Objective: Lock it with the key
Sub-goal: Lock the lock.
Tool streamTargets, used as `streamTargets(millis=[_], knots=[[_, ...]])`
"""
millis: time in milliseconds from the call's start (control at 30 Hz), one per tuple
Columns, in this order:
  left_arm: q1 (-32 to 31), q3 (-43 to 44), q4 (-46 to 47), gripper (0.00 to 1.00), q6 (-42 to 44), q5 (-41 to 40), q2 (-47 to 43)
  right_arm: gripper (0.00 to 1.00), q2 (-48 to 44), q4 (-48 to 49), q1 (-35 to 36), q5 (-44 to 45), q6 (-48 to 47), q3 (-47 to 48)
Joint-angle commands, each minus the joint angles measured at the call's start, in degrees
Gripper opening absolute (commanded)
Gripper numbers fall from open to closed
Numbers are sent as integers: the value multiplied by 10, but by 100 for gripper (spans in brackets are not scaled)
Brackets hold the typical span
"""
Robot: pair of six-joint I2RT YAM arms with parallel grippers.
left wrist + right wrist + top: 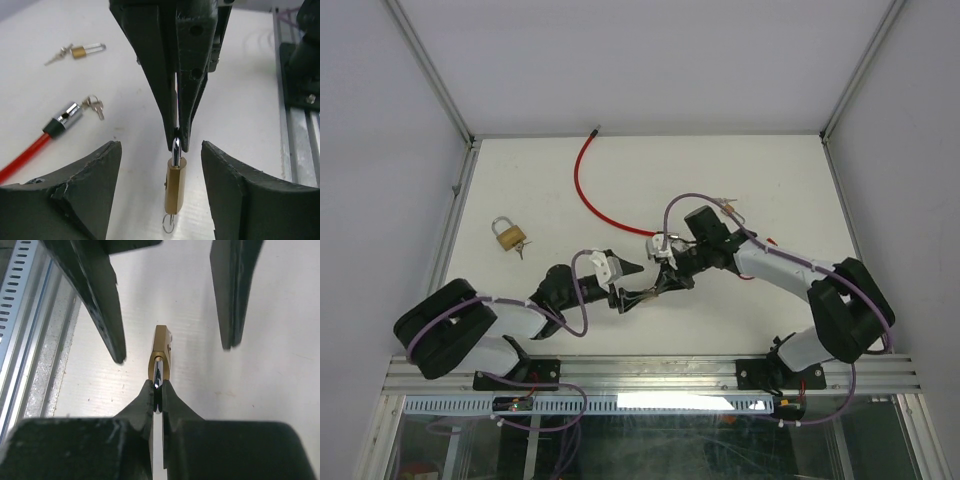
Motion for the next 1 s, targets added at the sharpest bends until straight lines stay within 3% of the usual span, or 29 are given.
streamTargets(millis=[0, 233, 433, 967], knots=[[-1, -1, 13, 66, -66, -28, -91, 0, -67, -44, -40, -95, -40, 21], [1, -1, -99, 72, -132, -45, -207, 0, -92, -137, -85, -118, -86, 53], [2, -41, -25, 75, -192, -47, -244, 0, -94, -201, -115, -126, -85, 94], [2, -12, -9, 67, -224, -26, -136, 0, -96, -222, -146, -147, -71, 111]])
